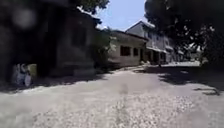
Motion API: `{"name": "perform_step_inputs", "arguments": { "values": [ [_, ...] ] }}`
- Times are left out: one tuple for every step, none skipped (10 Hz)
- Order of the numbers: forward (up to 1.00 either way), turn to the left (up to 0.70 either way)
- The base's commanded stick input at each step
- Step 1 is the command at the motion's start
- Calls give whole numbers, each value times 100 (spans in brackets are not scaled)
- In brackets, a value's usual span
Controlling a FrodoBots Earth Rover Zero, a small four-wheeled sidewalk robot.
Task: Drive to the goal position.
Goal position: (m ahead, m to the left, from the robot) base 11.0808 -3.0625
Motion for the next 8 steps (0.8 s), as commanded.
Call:
{"name": "perform_step_inputs", "arguments": {
  "values": [
    [85, -34],
    [85, -34],
    [85, -4],
    [85, 0],
    [85, 0],
    [85, 0],
    [85, 0],
    [85, 0]
  ]
}}
